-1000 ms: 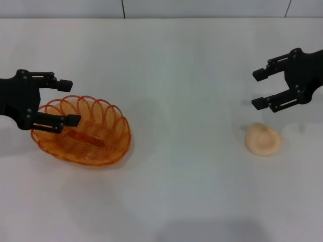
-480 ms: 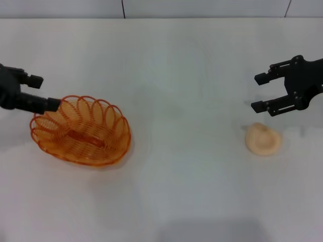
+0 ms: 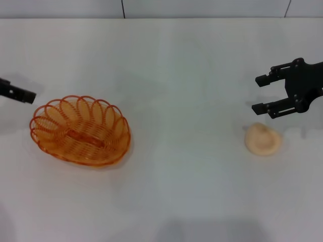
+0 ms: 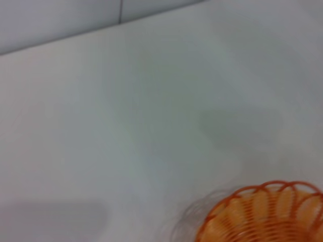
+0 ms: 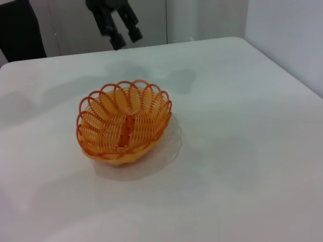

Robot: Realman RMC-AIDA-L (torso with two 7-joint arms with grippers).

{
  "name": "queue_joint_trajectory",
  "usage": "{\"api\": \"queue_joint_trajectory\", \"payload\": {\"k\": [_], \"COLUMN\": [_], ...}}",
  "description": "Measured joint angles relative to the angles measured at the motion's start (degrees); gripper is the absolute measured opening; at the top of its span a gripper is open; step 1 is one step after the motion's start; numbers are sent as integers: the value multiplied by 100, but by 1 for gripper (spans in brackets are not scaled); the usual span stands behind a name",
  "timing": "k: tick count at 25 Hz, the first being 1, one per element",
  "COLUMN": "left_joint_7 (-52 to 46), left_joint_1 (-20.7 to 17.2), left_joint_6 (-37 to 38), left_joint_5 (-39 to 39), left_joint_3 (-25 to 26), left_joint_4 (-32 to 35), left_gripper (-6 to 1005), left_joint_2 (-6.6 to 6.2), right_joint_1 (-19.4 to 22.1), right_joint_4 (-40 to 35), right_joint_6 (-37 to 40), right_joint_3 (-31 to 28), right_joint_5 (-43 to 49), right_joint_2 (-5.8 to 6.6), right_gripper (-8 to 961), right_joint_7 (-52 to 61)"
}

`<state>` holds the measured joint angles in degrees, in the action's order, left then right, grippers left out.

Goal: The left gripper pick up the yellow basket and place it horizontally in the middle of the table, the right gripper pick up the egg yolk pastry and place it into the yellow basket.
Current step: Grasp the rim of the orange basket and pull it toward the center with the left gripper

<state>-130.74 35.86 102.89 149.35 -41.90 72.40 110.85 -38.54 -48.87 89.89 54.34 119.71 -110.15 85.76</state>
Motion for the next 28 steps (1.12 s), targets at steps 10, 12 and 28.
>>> {"api": "queue_joint_trajectory", "payload": {"k": [10, 12, 28], "left_joint_7": [-56, -38, 207], "left_joint_1": [144, 173, 237], "left_joint_6": [-711, -907, -1943], "left_joint_5": [670, 712, 650], "left_joint_3": [-254, -279, -327], "left_joint_4": [-834, -1064, -1939], "left_gripper": [847, 847, 847], "left_joint_2": [114, 129, 383], "right_joint_1": [0, 5, -2], "right_joint_4": [0, 0, 1], "right_joint_6": [-2, 9, 42], "right_joint_3": [7, 4, 20], "right_joint_5": [2, 1, -1], "right_joint_2": [-8, -13, -58], "right_gripper": [709, 708, 698], "right_joint_7": [-41, -51, -137]}}
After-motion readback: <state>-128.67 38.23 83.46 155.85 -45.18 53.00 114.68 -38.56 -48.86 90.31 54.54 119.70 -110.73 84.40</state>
